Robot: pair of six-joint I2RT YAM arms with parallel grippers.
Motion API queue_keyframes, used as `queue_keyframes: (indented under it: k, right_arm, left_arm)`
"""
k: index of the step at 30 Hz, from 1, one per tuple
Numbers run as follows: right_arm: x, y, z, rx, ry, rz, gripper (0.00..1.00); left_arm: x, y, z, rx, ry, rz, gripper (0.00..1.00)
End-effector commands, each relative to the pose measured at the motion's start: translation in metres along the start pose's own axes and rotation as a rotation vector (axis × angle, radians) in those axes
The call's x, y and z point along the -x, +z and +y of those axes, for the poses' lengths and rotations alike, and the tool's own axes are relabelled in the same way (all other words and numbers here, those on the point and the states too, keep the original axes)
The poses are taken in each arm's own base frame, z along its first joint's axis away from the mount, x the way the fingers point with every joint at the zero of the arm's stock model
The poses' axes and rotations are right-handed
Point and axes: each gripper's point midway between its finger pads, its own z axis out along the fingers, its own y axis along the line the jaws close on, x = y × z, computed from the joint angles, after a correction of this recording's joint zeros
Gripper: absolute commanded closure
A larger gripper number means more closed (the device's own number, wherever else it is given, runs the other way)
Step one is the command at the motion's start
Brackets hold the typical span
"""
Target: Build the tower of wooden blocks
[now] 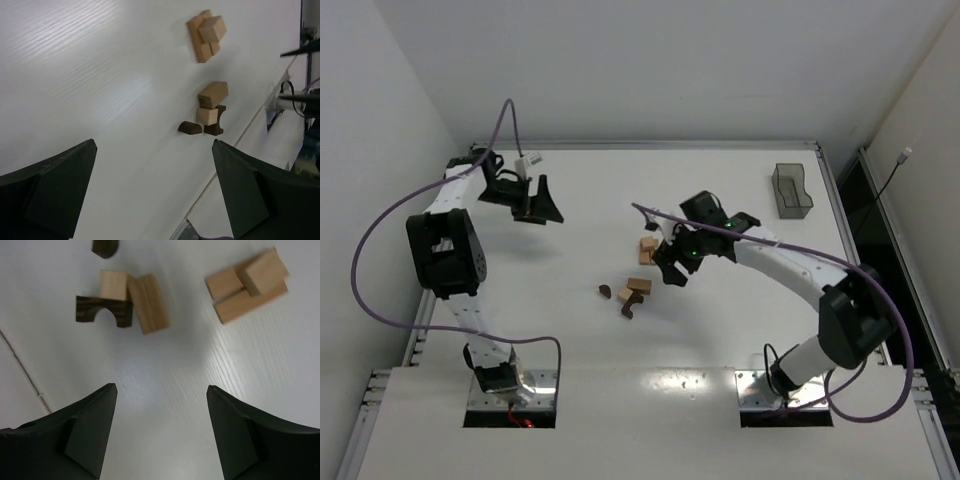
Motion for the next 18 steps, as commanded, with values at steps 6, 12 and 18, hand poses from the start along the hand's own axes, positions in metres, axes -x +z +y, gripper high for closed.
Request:
queue_keyframes:
  k: [6,12,18]
  right_arm:
    - [0.049,0.065,0.046,0.060,-0.174,0.041,0.32]
    - [0.070,0.100,0.062,0.075,-0.201,0.066,0.34]
    - [0.060,0.134,0.082,0.144,-0.153,0.149,0.40]
  left_arm:
    - [0.054,-0.091,0.015,0.831,0.260,-0.336,0.00]
    - [0.059,-0.161,0.014,0.990,0.133,-0.637,0.00]
    - [0.044,-0.146,0.032,0.905,0.057,-0.603,0.00]
